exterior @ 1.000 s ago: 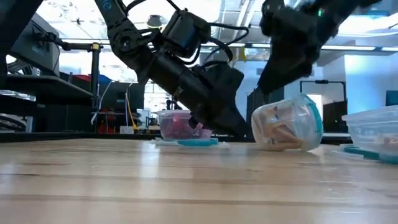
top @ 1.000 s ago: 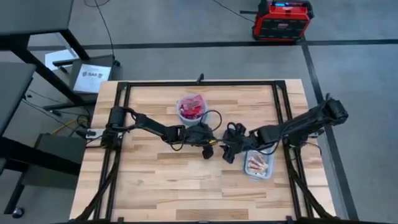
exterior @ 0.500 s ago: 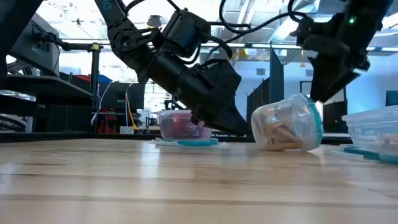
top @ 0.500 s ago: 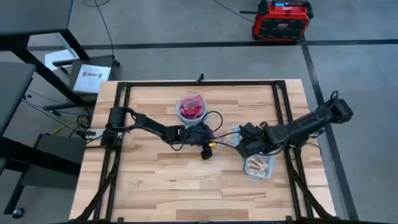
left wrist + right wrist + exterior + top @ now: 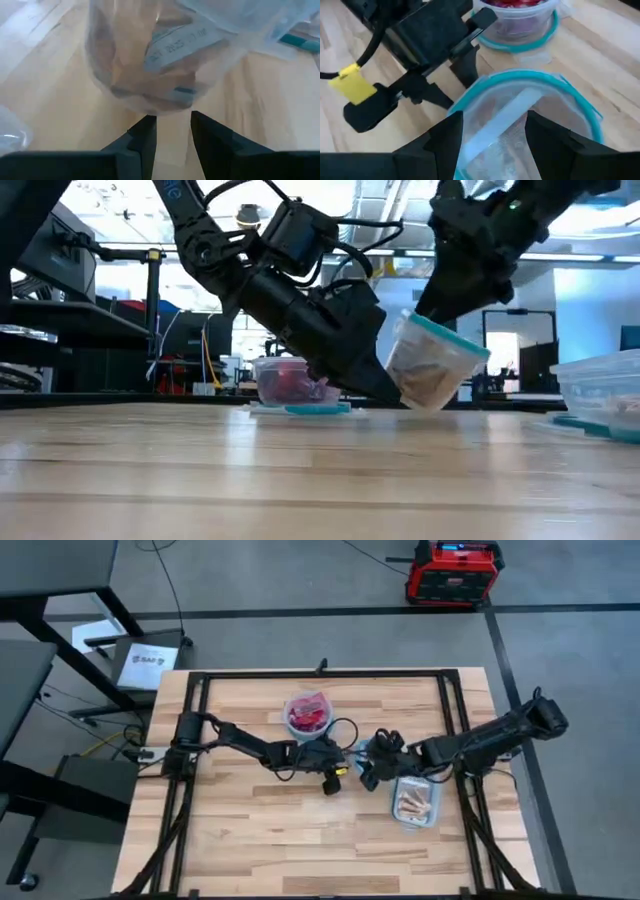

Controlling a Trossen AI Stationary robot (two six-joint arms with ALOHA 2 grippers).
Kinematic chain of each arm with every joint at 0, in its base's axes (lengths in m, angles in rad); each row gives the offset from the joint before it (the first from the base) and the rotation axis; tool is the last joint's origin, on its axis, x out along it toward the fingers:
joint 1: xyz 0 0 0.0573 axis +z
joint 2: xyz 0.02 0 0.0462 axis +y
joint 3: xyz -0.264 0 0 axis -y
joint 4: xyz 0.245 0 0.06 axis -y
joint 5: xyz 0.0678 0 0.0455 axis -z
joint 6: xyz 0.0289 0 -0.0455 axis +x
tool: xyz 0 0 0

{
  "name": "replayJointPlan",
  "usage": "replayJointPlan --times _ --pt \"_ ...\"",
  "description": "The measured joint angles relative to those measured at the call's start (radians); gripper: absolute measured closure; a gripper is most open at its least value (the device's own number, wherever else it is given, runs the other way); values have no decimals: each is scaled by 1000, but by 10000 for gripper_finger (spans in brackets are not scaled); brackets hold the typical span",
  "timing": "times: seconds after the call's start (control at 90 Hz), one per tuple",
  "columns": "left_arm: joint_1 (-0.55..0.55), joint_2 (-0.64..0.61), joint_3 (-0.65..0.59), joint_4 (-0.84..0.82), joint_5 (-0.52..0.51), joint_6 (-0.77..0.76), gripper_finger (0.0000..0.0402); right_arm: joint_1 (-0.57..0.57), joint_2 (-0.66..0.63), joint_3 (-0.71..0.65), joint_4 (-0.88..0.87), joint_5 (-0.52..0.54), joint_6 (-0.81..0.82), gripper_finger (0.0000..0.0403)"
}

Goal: Sort candy
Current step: Close the small circular transparent bin

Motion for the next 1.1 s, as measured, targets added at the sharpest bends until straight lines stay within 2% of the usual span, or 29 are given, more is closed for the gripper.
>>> replayJointPlan --times 0.256,0.567,0.722,0.944,1.1 --pt "-7 0 1 -26 24 -11 295 -79 2 -1 -10 -1 -44 207" --pt "-9 -3 4 -47 48 -43 295 -98 3 -2 -7 -50 -46 207" --pt "-8 -5 4 -152 204 -103 295 -84 3 -2 -8 -50 -45 207" --pt "-7 -26 6 -347 248 -146 295 -58 3 -2 -7 -49 -45 207" --pt "-12 -76 4 -424 252 -132 295 -37 3 -2 -6 -48 -45 207"
